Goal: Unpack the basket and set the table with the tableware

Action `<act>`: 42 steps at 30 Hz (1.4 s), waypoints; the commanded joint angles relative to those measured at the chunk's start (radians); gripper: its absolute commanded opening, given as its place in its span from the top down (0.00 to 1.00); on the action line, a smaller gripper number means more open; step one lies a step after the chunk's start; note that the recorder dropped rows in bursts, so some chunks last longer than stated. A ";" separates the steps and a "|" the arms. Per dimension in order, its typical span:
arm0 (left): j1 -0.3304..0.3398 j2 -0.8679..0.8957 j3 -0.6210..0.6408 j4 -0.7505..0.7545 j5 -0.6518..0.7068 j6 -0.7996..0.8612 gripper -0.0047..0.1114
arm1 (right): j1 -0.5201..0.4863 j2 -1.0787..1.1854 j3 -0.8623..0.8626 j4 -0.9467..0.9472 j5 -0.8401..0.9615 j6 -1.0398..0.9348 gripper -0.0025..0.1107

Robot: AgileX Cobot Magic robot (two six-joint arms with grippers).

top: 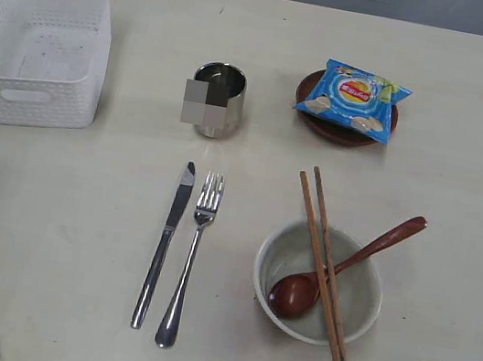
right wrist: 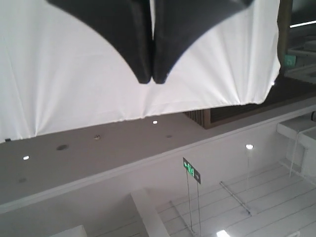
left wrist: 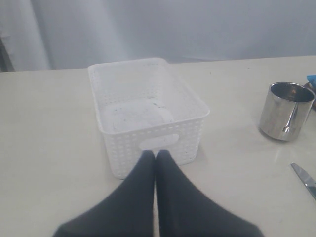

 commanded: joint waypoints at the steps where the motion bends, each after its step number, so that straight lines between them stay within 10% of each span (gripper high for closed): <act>1: -0.008 -0.005 0.002 -0.007 -0.002 -0.002 0.96 | -0.006 -0.001 0.120 0.000 -0.006 -0.001 0.98; 19: -0.008 -0.005 0.002 -0.004 -0.002 -0.002 0.96 | -0.006 -0.001 0.549 -0.038 -0.004 -0.001 0.98; 42: -0.008 -0.005 0.002 -0.004 -0.002 -0.002 0.96 | -0.006 -0.001 0.558 -0.038 0.234 -0.001 0.98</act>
